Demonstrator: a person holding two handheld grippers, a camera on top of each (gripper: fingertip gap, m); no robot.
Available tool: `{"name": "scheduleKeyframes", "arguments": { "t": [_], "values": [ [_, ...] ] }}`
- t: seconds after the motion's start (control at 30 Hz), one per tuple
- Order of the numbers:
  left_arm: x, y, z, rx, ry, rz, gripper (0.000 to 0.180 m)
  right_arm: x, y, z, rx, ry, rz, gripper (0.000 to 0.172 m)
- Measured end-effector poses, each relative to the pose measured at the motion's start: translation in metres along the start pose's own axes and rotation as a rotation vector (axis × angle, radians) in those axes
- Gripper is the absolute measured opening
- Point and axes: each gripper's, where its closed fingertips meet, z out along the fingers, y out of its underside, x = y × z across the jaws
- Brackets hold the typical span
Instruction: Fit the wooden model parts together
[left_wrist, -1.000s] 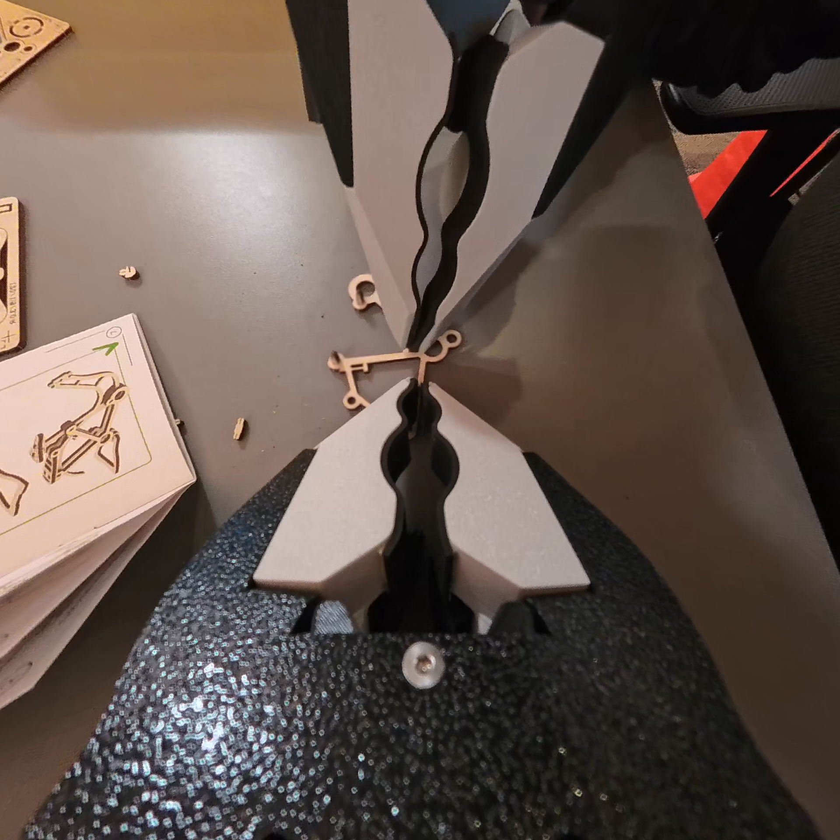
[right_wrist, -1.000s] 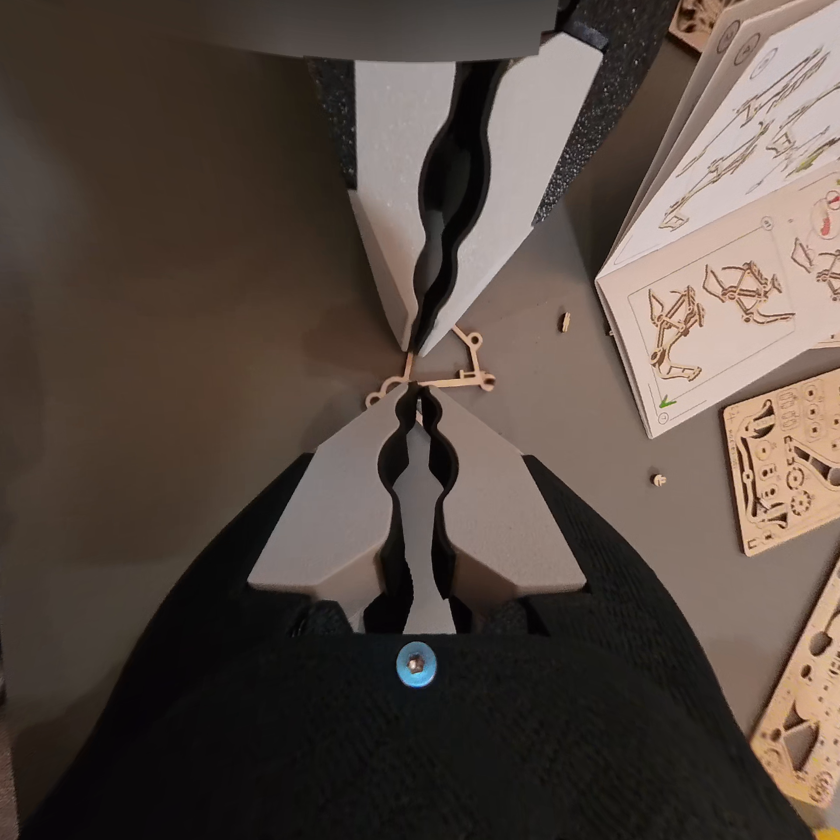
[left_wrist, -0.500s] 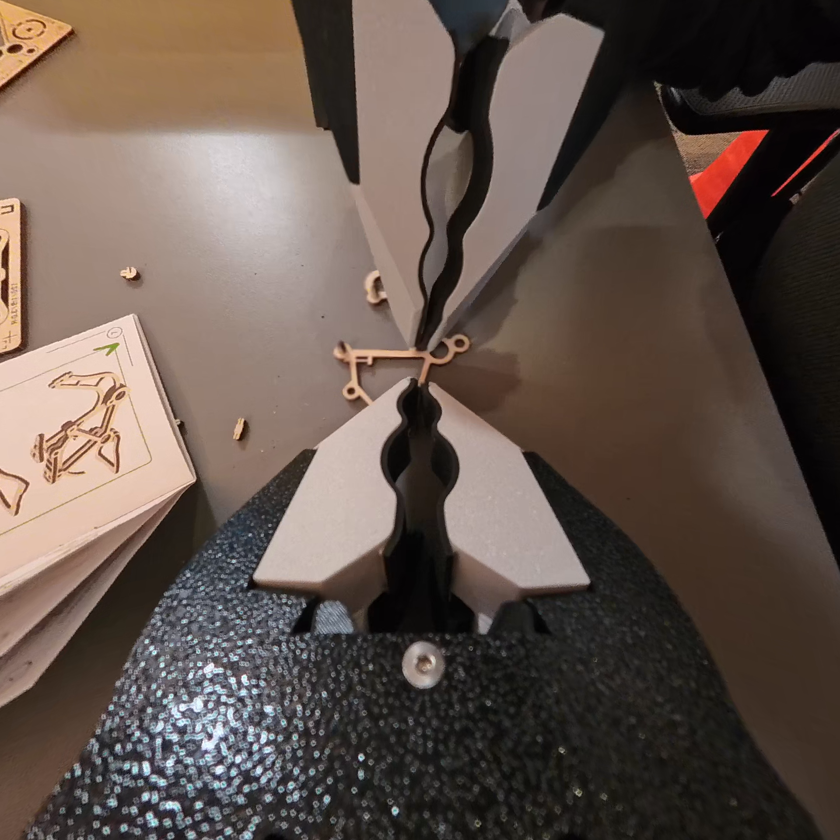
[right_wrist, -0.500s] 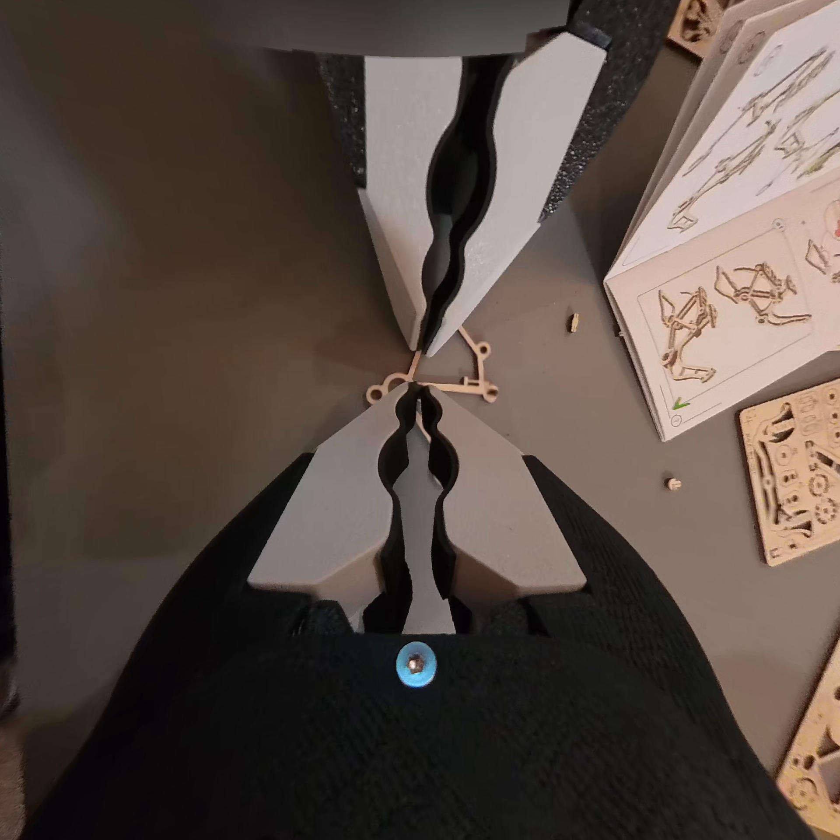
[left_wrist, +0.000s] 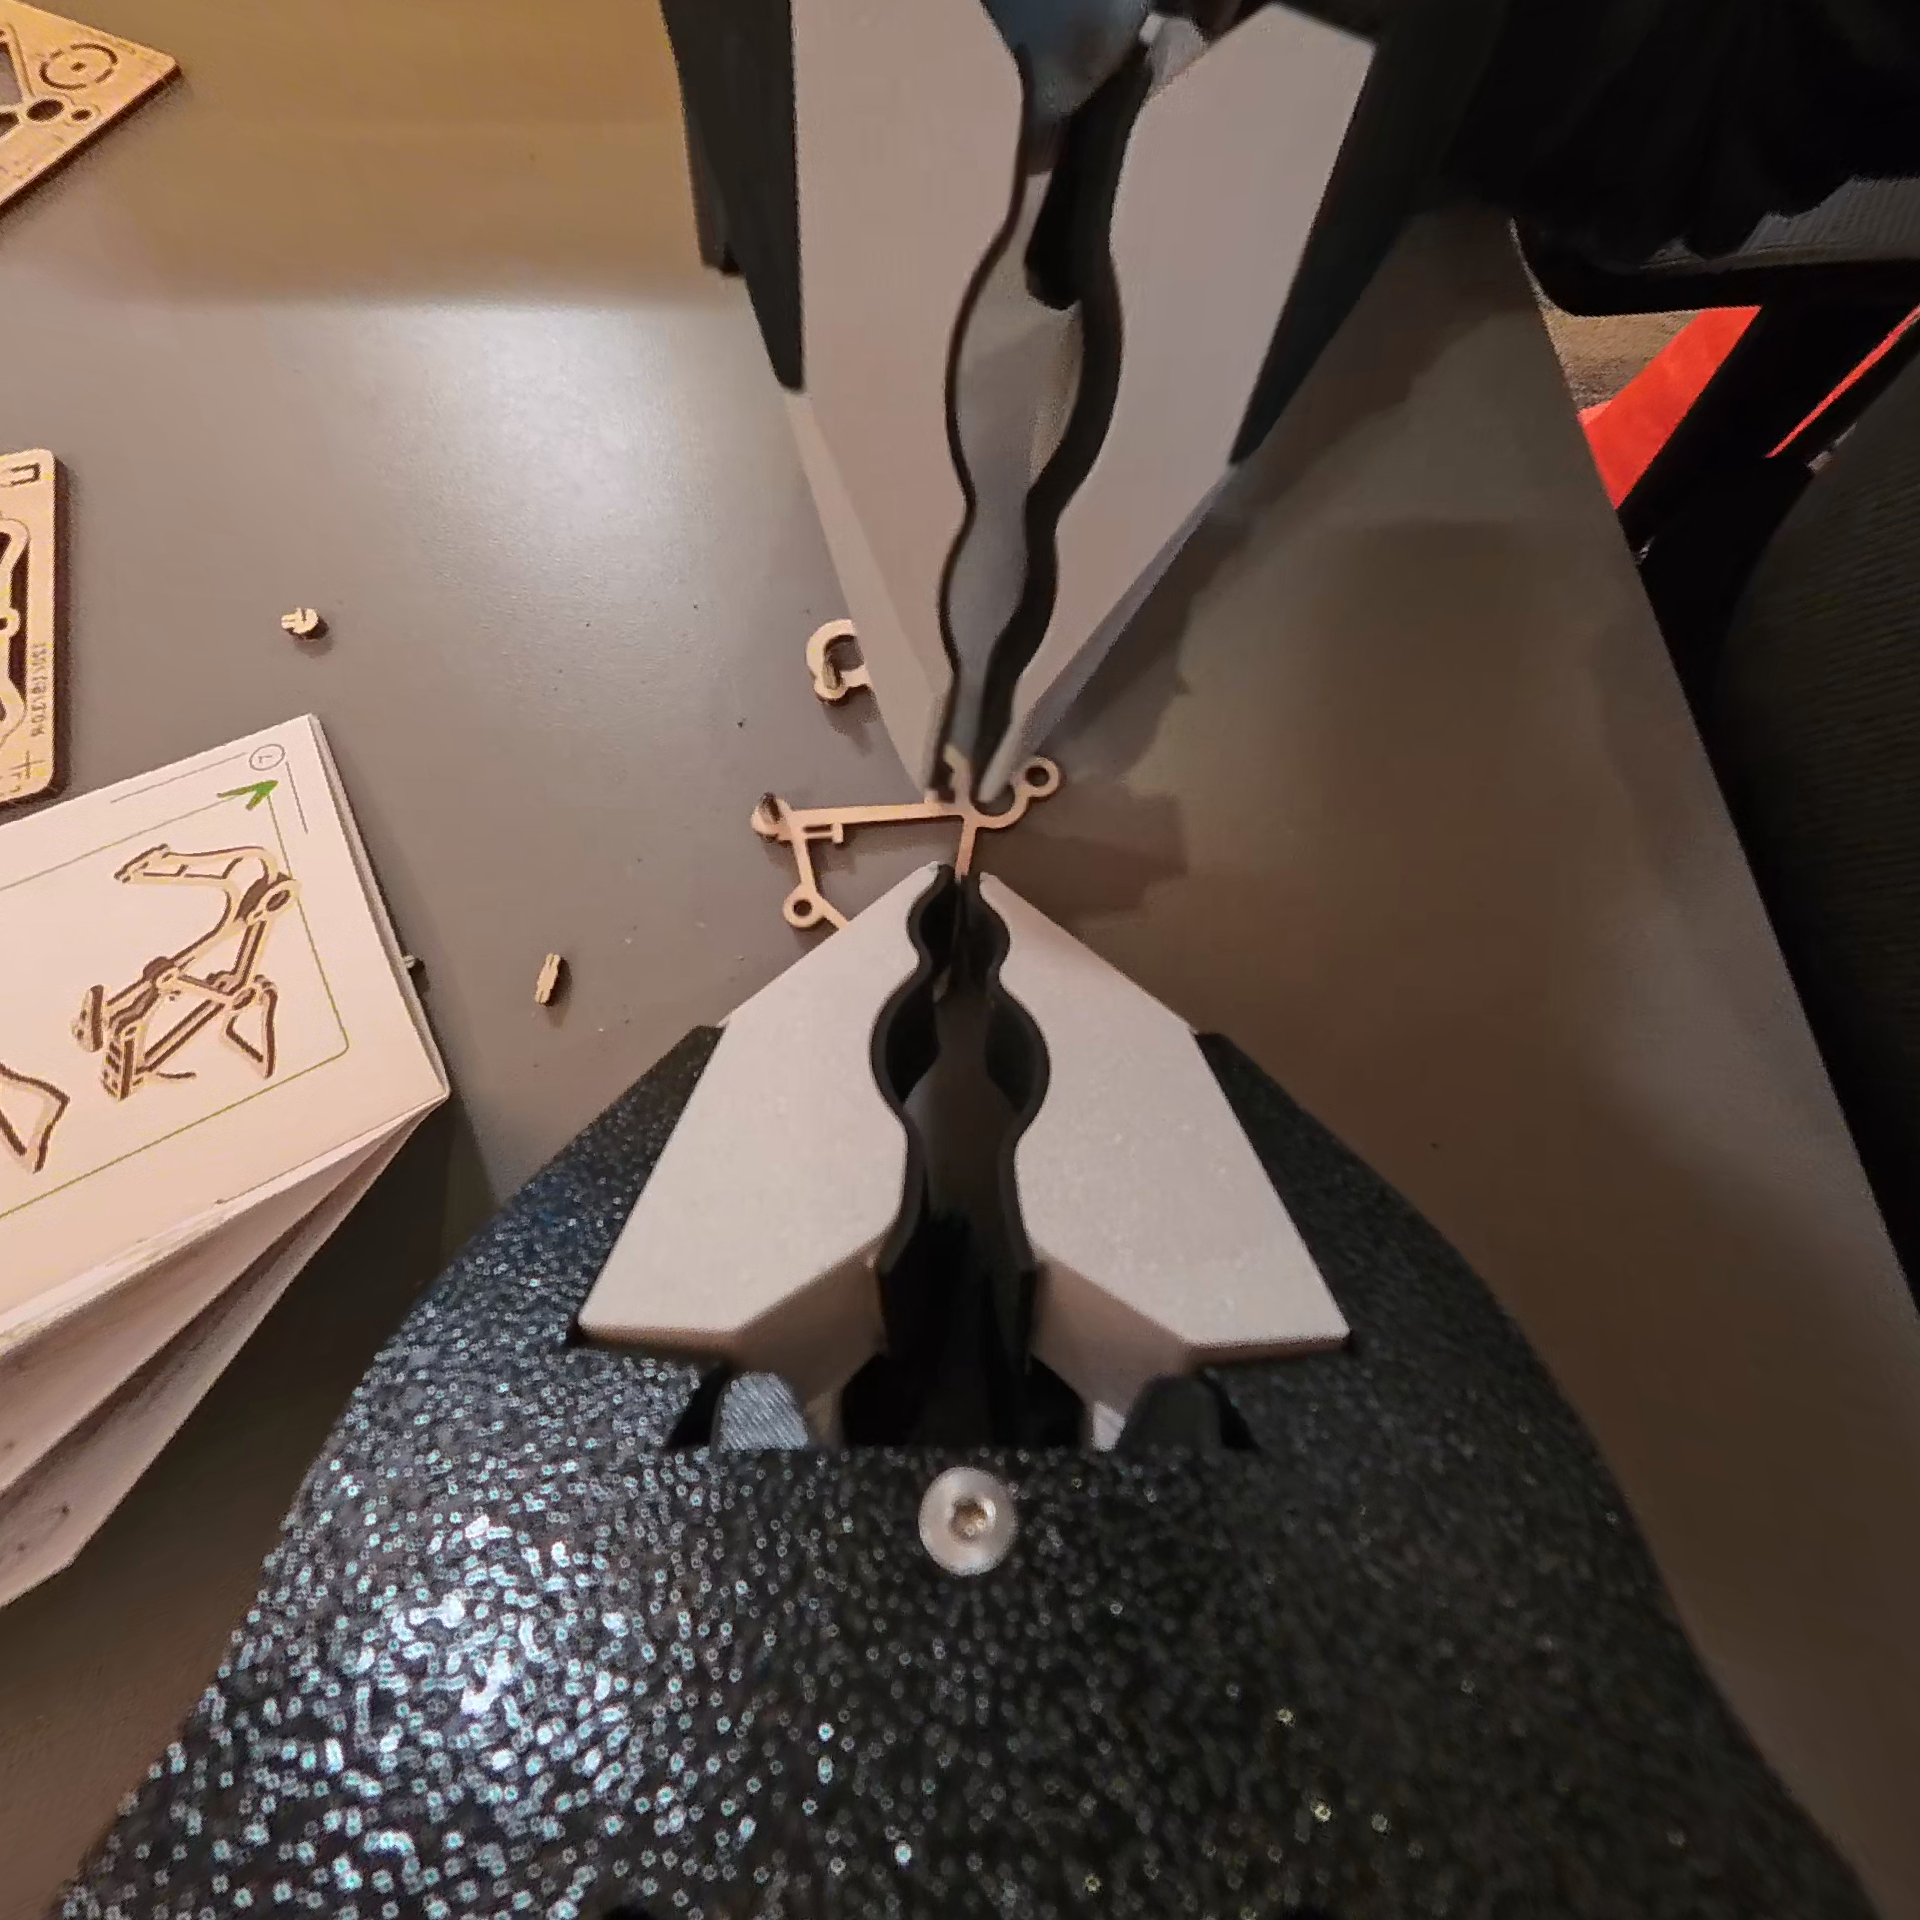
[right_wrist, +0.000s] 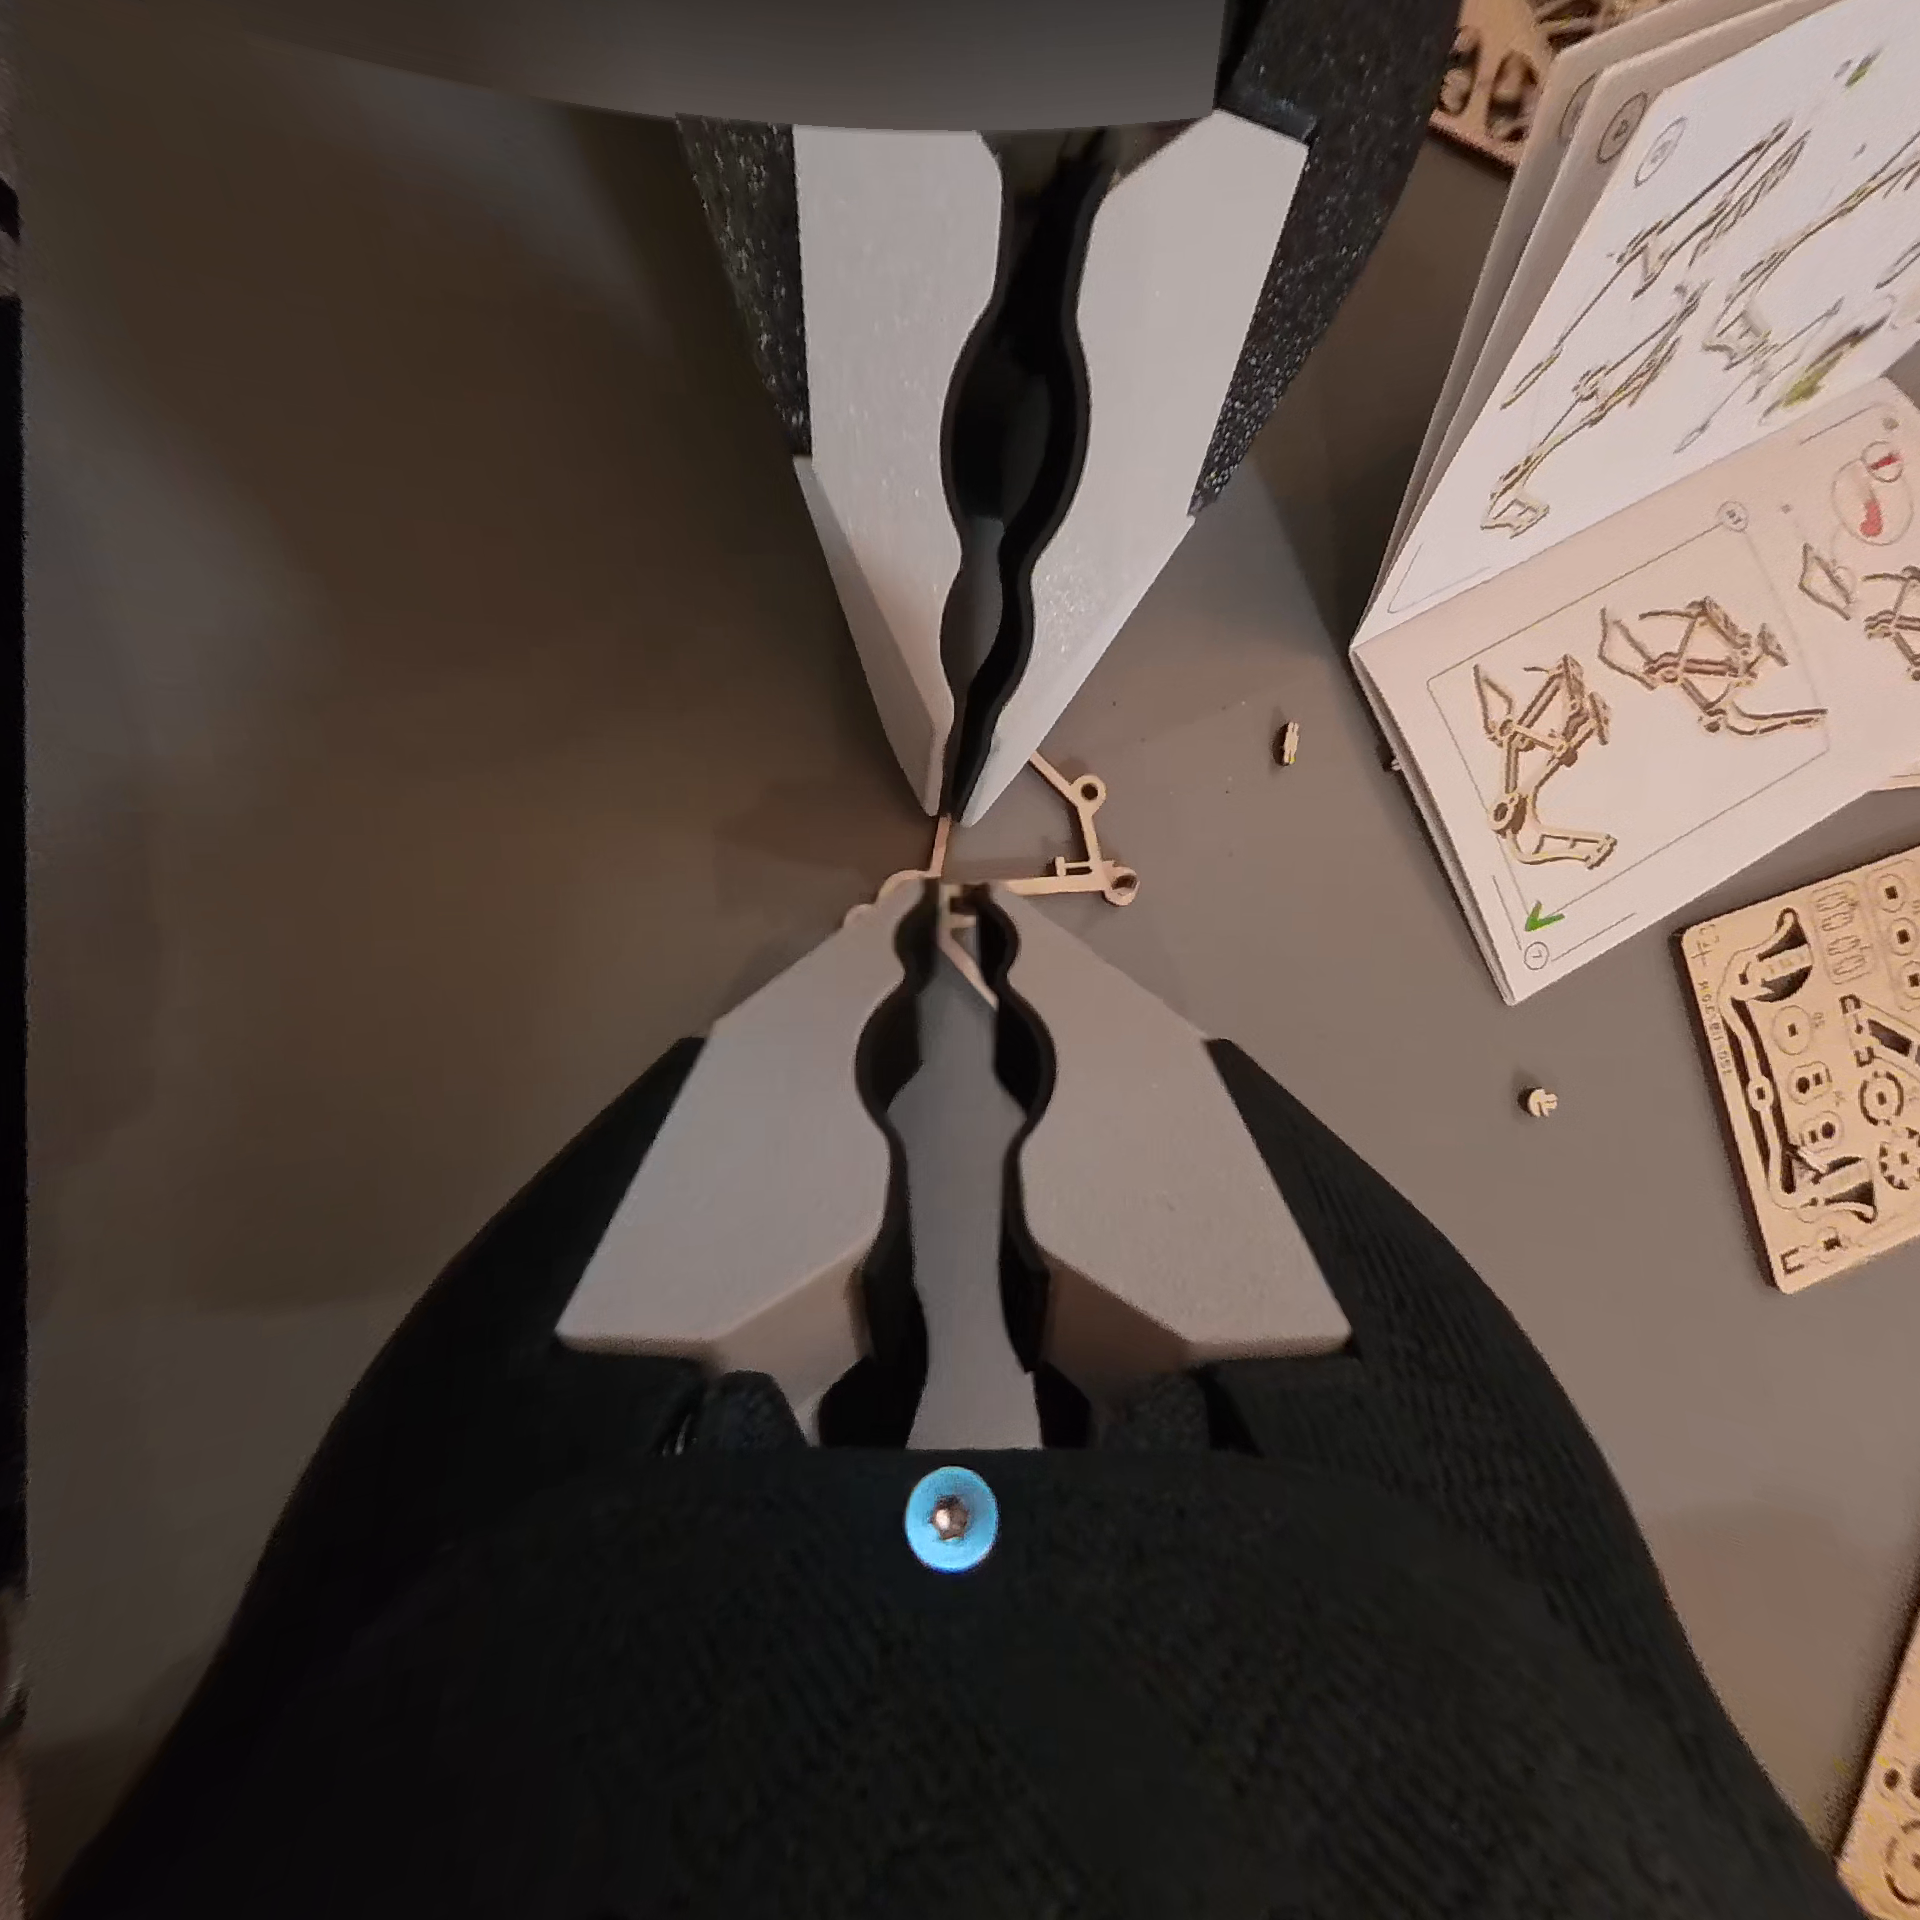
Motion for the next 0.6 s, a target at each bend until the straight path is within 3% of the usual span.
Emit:
{"name": "scheduleKeyframes", "arguments": {
  "t": [0.07, 0.2, 0.27, 0.43, 0.6],
  "values": [
    [0.000, 0.000, 0.000, 0.001, -0.002, -0.002, 0.000, 0.007, -0.006, -0.006, 0.042, 0.051, -0.030, 0.019],
    [0.000, 0.000, 0.000, 0.006, -0.004, -0.006, 0.000, 0.010, -0.009, -0.016, 0.094, 0.131, -0.179, 0.031],
    [0.000, 0.000, 0.000, 0.005, -0.006, -0.006, 0.000, 0.009, -0.007, -0.016, 0.099, 0.136, -0.213, 0.021],
    [-0.001, 0.000, 0.000, 0.005, -0.008, -0.008, 0.000, -0.001, -0.015, -0.020, 0.185, 0.021, -0.113, 0.019],
    [-0.001, 0.000, 0.000, 0.009, -0.009, -0.009, 0.000, 0.001, -0.001, -0.009, 0.117, 0.007, -0.091, 0.017]
  ]
}}
